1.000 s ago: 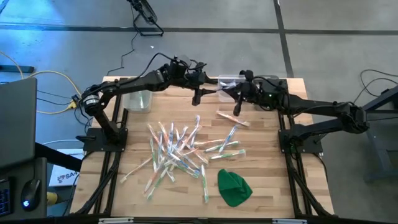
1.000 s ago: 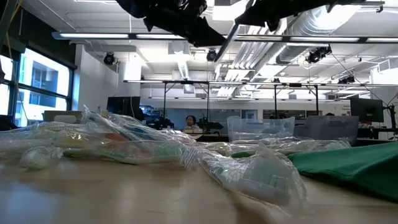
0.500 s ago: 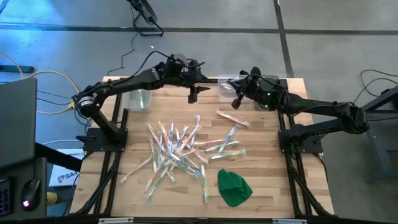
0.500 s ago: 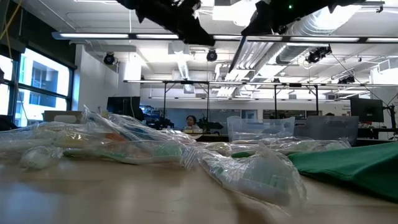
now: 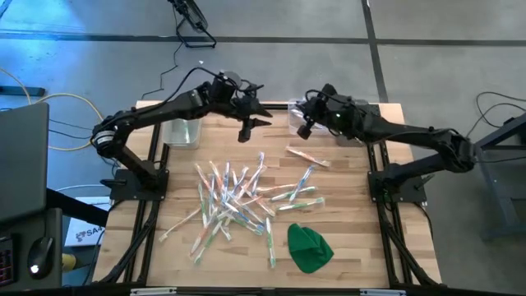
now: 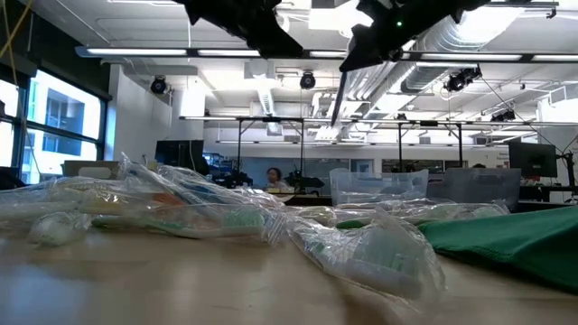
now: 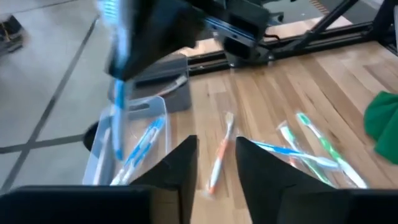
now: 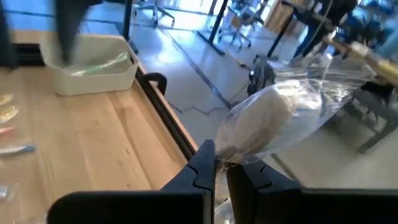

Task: Pick & Place Toothbrushes
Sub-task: Put the blue toothbrush into the transparent bin

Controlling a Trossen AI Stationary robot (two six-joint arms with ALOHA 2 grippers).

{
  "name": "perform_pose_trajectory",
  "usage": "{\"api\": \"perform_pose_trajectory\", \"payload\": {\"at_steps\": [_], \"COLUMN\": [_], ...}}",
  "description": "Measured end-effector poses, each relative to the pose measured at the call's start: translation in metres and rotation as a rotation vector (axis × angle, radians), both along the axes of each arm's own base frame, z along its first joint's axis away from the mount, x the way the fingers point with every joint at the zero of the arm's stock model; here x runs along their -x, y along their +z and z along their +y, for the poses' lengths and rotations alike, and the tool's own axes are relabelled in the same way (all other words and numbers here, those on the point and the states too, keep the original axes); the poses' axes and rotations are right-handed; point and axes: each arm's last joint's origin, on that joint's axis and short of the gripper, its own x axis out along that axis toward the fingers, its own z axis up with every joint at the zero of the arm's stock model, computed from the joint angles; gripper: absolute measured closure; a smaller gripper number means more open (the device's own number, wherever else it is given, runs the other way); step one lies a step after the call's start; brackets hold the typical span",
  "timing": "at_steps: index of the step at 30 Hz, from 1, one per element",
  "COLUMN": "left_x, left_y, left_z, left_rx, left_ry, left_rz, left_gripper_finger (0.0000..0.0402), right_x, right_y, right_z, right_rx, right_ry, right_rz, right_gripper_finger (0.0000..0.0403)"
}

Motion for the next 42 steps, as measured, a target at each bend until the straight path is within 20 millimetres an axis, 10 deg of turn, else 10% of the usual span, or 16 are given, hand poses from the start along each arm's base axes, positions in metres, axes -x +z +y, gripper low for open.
{"api": "perform_pose_trajectory", "payload": {"at_steps": [16,26,42], "left_x": [0.001,0.001,0.002], "left_y": [-0.015,-0.015,-0.019], "left_z": [0.000,-0.001,-0.002], "left_rx": [0.025,0.032,0.051], "left_ry": [-0.001,-0.014,-0.014], "left_rz": [0.040,0.039,0.077], "left_gripper_finger": [0.0380,0.0380,0.0380], "right_x": [0.032,0.034,0.035], "right_y": [-0.030,-0.082,-0.117], "right_z": [-0.080,-0.123,-0.134], "right_rx": [-0.421,-0.709,-0.716], "right_ry": [-0.165,-0.175,-0.365], "right_rz": [-0.069,-0.066,0.082], "right_gripper_finger": [0.0391,0.0391,0.0301]}}
